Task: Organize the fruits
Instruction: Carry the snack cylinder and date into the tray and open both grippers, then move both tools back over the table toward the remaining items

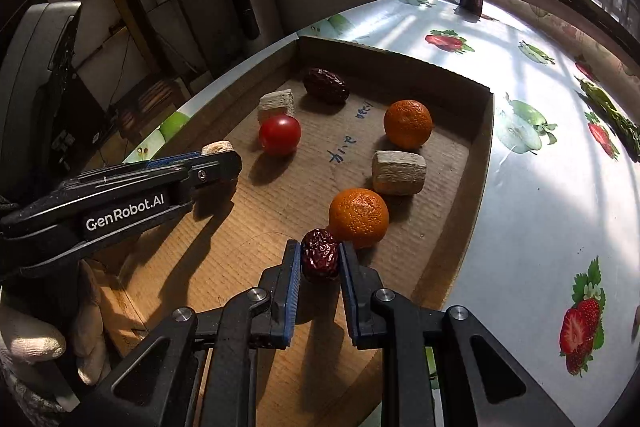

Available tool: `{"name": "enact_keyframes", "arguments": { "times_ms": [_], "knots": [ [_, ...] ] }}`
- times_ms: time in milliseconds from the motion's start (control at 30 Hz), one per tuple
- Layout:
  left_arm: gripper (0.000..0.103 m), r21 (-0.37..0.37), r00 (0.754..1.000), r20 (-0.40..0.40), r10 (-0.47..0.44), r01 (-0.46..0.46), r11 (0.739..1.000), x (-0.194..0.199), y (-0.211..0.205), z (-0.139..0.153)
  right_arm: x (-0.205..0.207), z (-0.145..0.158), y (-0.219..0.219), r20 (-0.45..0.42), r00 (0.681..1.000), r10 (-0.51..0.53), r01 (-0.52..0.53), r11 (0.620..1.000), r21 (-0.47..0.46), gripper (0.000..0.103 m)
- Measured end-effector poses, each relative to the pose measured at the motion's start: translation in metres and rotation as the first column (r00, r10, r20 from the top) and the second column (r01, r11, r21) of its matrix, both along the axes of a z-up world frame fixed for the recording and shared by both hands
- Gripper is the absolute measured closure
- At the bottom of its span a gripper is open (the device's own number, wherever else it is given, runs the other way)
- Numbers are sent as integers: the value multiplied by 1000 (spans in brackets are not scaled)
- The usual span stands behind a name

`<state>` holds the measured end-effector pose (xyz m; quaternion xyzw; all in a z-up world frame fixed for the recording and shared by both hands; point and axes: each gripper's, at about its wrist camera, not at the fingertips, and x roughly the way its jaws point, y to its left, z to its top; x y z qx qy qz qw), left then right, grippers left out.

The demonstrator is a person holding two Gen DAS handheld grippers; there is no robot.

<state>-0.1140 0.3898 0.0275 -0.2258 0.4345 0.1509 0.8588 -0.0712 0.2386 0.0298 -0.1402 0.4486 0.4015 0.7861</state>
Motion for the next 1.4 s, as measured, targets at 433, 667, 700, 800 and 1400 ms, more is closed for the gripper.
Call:
{"name": "enact_keyframes", "arguments": {
  "times_ms": [433,667,700,800,1400],
  "knots": [
    [50,-46,997,73,40,-37,998,-17,1,20,-14,13,-1,95,995,-2,2,1000,0,62],
    [39,54,991,134,22,-29,998,-25,-27,52,-25,42,-59,106,980,-166,152,980,127,34],
    [36,83,991,137,14,-26,996,-24,-35,55,-25,44,-69,103,976,-193,178,974,138,34],
    [33,166,990,140,-17,-6,986,-21,-61,64,-24,46,-98,75,960,-268,254,954,162,34],
    [32,283,974,109,-197,159,946,-13,-168,84,-31,50,-206,4,906,-424,404,866,296,25]
  ]
}}
